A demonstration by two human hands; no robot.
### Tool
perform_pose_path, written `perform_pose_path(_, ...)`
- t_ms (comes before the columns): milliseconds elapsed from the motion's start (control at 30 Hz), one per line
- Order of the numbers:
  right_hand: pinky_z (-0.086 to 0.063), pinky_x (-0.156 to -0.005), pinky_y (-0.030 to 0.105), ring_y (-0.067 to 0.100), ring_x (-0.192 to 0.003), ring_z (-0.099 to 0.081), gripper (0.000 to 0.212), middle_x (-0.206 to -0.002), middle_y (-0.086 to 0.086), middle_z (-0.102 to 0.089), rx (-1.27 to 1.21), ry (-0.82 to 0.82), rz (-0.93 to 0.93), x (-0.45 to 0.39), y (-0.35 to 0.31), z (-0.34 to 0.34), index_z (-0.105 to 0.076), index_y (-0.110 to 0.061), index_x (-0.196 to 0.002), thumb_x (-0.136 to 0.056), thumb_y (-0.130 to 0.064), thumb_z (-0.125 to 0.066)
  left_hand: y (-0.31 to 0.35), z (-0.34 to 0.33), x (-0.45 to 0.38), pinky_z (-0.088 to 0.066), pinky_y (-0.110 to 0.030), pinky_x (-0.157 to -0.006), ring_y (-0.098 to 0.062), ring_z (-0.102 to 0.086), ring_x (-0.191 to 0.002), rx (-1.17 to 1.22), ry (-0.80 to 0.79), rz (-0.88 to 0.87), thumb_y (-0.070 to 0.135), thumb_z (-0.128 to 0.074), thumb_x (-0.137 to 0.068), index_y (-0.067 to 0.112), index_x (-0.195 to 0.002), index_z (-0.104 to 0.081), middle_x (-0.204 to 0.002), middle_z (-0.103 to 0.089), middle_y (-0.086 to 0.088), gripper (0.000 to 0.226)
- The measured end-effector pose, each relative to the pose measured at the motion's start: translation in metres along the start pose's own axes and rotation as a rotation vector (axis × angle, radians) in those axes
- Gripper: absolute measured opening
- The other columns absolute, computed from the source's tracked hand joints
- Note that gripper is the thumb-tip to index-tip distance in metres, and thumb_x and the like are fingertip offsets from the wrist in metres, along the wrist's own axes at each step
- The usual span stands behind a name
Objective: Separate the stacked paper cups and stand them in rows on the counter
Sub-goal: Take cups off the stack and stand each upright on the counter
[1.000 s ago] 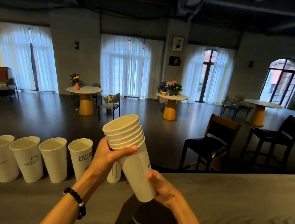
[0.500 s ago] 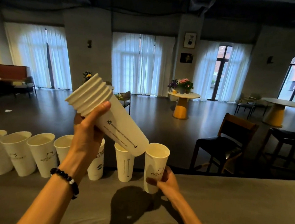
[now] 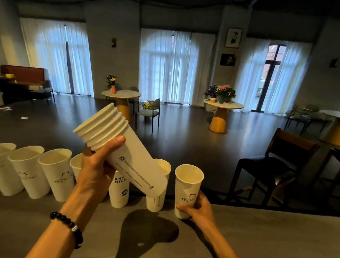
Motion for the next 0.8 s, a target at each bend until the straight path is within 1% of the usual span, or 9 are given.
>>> perform_pose_path(67,-0.05,-0.087,0.029,0.021,-0.123,-0.055,0.077,-0.114,-0.013,-0.06,-0.013,-0.013,0.006,-0.004,0.0,0.0,-0.048,-0.028,-0.128,-0.065,-0.01,-0.088,-0.005,-0.002,-0.001,-0.061,-0.033,-0.083,-0.021,-0.064,-0.105,0.012,-0.008,0.009,0.034,-0.09,-0.05,0.022,-0.111,-0.065,-0.109,-0.067,-0.006,0.067)
perform_pose_path(167,-0.049,-0.095,0.038,0.022,-0.126,-0.054,0.081,-0.117,-0.011,-0.058,-0.007,0.004,0.005,-0.009,0.002,0.003,-0.046,-0.023,-0.135,-0.066,-0.011,-0.087,-0.011,-0.005,0.0,-0.061,-0.033,-0.081,-0.019,-0.067,-0.101,-0.019,-0.01,0.015,0.051,-0.097,-0.036,0.021,-0.113,-0.064,-0.106,-0.069,-0.005,0.089)
perform_pose_path(267,-0.048,-0.099,0.042,0.024,-0.127,-0.053,0.081,-0.12,-0.008,-0.058,-0.015,0.014,-0.003,-0.011,0.003,0.004,-0.045,-0.022,-0.137,-0.068,-0.011,-0.086,-0.017,-0.011,0.003,-0.061,-0.036,-0.083,-0.023,-0.067,-0.105,-0.028,-0.025,0.036,0.052,-0.097,-0.037,0.018,-0.119,-0.062,-0.114,-0.066,-0.013,0.096)
perform_pose_path(433,-0.047,-0.1,0.044,0.025,-0.128,-0.052,0.085,-0.134,-0.001,-0.058,-0.006,0.021,-0.01,-0.013,0.008,0.006,-0.046,-0.024,-0.137,-0.065,-0.014,-0.088,-0.023,-0.019,0.009,-0.062,-0.033,-0.076,-0.016,-0.07,-0.094,-0.038,-0.04,0.032,0.056,-0.096,-0.031,0.022,-0.113,-0.063,-0.097,-0.073,0.001,0.095)
perform_pose_path(500,-0.049,-0.097,0.041,0.026,-0.131,-0.05,0.095,-0.138,-0.002,-0.054,-0.006,0.01,-0.02,-0.01,0.01,0.005,-0.04,-0.026,-0.142,-0.061,-0.013,-0.09,-0.026,-0.022,0.009,-0.061,-0.035,-0.078,-0.021,-0.07,-0.1,-0.04,-0.053,0.041,0.053,-0.097,-0.034,0.016,-0.12,-0.061,-0.105,-0.072,-0.006,0.1)
perform_pose_path(600,-0.051,-0.086,0.031,0.024,-0.131,-0.048,0.114,-0.138,-0.004,-0.05,-0.037,-0.018,-0.025,-0.005,0.01,0.01,-0.028,-0.027,-0.149,-0.057,-0.007,-0.092,-0.03,-0.027,0.009,-0.06,-0.042,-0.084,-0.036,-0.064,-0.113,-0.04,-0.084,0.055,0.05,-0.096,-0.042,0.008,-0.133,-0.053,-0.126,-0.062,-0.025,0.11)
perform_pose_path(667,-0.054,-0.093,0.044,0.025,-0.127,-0.051,0.121,-0.136,-0.003,-0.051,-0.072,0.014,-0.044,-0.003,0.014,0.021,-0.028,-0.03,-0.147,-0.049,-0.008,-0.095,-0.037,-0.034,0.011,-0.059,-0.044,-0.087,-0.039,-0.062,-0.116,-0.054,-0.111,0.074,0.05,-0.096,-0.042,0.007,-0.135,-0.05,-0.128,-0.059,-0.028,0.112)
perform_pose_path(733,-0.051,-0.097,0.051,0.023,-0.118,-0.055,0.116,-0.13,0.003,-0.053,-0.087,0.105,-0.072,0.003,0.017,0.038,-0.032,-0.028,-0.143,-0.048,-0.006,-0.095,-0.046,-0.046,0.014,-0.059,-0.046,-0.088,-0.041,-0.061,-0.116,-0.071,-0.143,0.101,0.052,-0.096,-0.042,0.007,-0.136,-0.049,-0.127,-0.059,-0.029,0.114)
perform_pose_path(800,-0.054,-0.094,0.047,0.021,-0.108,-0.059,0.098,-0.118,0.003,-0.056,-0.116,0.23,-0.095,0.015,0.016,0.058,-0.038,-0.024,-0.134,-0.055,-0.01,-0.094,-0.057,-0.056,0.02,-0.059,-0.046,-0.088,-0.038,-0.063,-0.114,-0.06,-0.16,0.148,0.054,-0.095,-0.041,0.012,-0.131,-0.053,-0.126,-0.06,-0.028,0.108)
Point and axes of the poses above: each hand's wrist, its own x-axis away from the middle knuckle, its own z-axis out of the back of the hand, y = z × x, the point moved 10 cm from there along -x, towards the middle knuckle
